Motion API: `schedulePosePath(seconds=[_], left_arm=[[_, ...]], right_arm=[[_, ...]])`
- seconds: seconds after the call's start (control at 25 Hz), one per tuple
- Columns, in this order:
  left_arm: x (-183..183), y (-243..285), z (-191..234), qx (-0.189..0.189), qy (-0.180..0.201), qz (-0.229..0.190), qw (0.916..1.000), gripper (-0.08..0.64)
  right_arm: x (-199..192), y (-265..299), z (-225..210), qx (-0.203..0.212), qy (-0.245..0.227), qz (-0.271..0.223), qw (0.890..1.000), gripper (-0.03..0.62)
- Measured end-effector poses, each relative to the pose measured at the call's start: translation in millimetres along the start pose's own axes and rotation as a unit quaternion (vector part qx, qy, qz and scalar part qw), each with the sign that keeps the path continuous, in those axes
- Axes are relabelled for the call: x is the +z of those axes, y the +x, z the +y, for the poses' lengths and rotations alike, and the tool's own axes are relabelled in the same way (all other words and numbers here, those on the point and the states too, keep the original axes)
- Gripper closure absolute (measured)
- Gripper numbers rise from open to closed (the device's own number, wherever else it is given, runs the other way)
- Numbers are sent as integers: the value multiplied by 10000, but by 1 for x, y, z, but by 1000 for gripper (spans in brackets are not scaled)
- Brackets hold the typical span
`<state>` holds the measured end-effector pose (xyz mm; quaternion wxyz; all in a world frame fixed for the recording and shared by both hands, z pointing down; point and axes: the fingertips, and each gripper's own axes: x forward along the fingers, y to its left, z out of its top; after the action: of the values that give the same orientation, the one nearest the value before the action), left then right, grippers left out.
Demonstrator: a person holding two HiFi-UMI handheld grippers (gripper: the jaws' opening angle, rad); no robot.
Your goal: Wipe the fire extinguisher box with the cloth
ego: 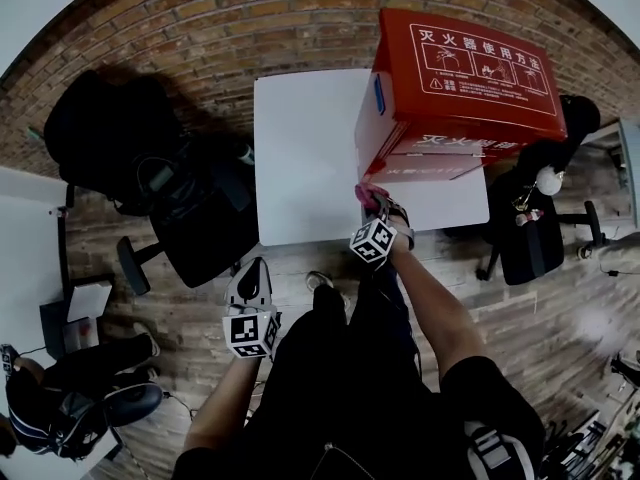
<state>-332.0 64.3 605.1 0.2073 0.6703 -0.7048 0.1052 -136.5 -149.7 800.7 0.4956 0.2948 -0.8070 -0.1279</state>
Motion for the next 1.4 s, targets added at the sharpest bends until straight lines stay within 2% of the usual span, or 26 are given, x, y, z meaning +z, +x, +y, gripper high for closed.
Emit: schedulePosePath(seconds=[0.24, 0.48, 0.64, 1.08, 1.4], left_arm=[[17, 24, -44, -496, 151, -214, 9984, 538], [43, 41, -94, -822, 201, -475, 9953, 538], [53, 47, -130, -961, 278, -584, 9933, 538], [77, 20, -246, -1040, 386, -1018, 9886, 540], [101, -29, -289, -947, 465, -1312, 9857, 540]], right_arm=[[14, -72, -47, -244, 955, -683, 9928, 477], [25, -147, -94, -469, 1474, -1339, 9788, 477], [13, -191, -120, -541, 1880, -1435, 9701, 477], [-63, -307, -164, -262, 2483, -1970, 9481, 477], [-84, -365, -175, 179, 2934, -2353, 9264, 477]])
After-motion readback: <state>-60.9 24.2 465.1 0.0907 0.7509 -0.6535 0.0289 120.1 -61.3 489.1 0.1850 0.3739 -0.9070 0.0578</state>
